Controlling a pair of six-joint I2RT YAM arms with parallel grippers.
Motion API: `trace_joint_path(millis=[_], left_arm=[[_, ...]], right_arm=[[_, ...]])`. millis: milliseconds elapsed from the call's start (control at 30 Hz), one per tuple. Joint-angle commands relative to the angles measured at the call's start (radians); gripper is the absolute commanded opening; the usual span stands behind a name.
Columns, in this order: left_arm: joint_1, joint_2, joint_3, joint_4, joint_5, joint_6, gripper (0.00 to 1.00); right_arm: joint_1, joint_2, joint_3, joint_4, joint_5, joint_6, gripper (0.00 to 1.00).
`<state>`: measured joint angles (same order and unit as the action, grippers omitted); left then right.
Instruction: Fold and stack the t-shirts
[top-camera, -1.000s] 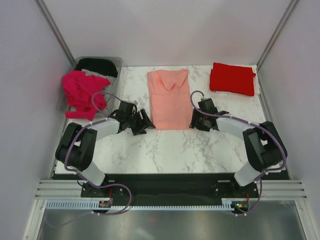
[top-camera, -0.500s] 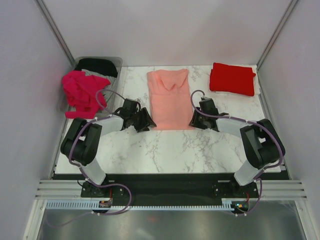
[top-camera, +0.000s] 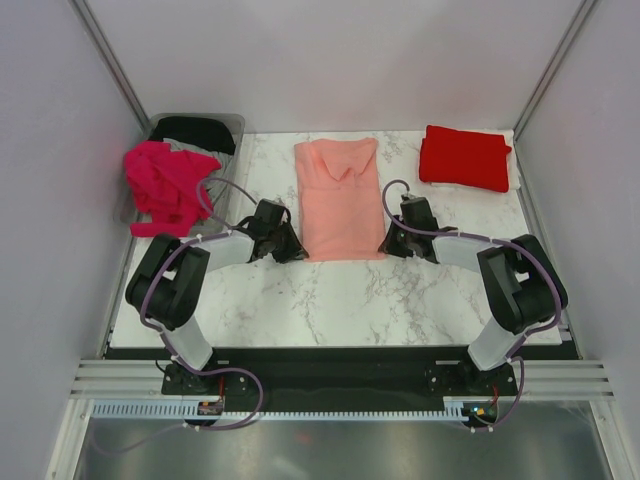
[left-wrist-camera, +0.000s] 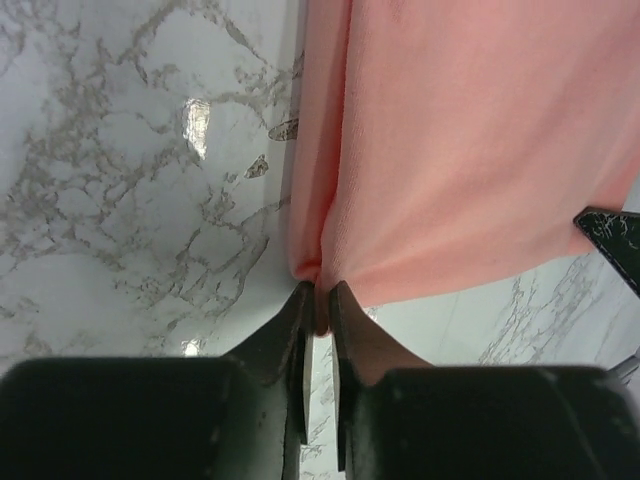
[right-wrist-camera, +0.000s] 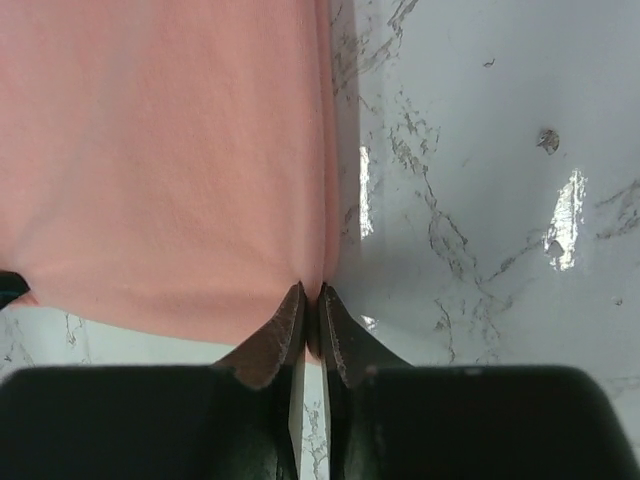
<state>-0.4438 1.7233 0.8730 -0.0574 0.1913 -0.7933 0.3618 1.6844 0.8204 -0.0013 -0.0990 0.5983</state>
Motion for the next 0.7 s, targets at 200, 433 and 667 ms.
trace_joint_path(millis=[200,433,667], left_arm=[[-0.006,-0.001,0.037,-0.013,-0.112,-0.020,0.02],[-0.016,-0.007,0.015,-0.002,-0.099,-0.026,0.02],[-0.029,-0.010,0.001,0.018,-0.089,-0.040,0.02]], right_arm=[[-0.006,0.020,-0.059,-0.085,-0.008,0.011,0.16],[-0.006,-0.031,-0.096,-0.108,-0.002,0.026,0.42],[-0.004,-0.011,-0.104,-0.094,-0.024,0.034,0.17]])
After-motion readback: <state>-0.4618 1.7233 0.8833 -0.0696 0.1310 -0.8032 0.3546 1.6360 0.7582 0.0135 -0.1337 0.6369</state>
